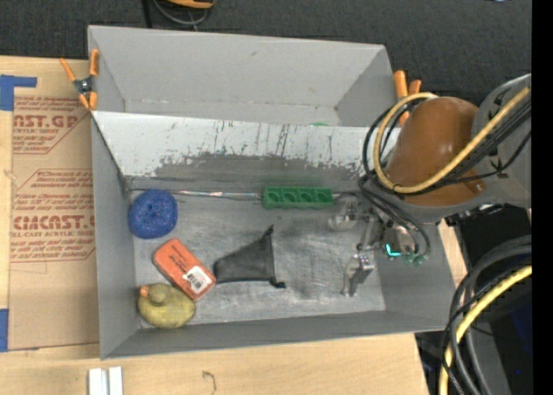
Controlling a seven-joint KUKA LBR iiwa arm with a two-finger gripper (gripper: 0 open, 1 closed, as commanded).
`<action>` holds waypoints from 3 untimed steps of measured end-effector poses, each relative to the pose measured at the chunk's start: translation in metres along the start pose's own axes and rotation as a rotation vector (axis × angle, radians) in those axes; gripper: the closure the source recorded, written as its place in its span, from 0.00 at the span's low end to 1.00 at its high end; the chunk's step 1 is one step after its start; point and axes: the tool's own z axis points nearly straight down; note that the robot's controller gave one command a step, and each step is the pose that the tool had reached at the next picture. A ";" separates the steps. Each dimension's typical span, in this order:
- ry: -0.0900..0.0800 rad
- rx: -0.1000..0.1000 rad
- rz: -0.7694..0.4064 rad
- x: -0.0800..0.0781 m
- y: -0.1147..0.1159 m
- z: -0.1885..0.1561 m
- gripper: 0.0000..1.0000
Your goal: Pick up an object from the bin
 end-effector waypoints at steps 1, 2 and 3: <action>-0.008 0.001 -0.001 -0.002 0.000 -0.004 0.00; -0.013 0.000 0.071 -0.037 0.055 0.036 0.00; -0.008 0.001 -0.113 -0.040 0.096 0.038 0.00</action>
Offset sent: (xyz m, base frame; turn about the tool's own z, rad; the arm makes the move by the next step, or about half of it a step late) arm 0.0696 0.1163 -0.0818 0.1316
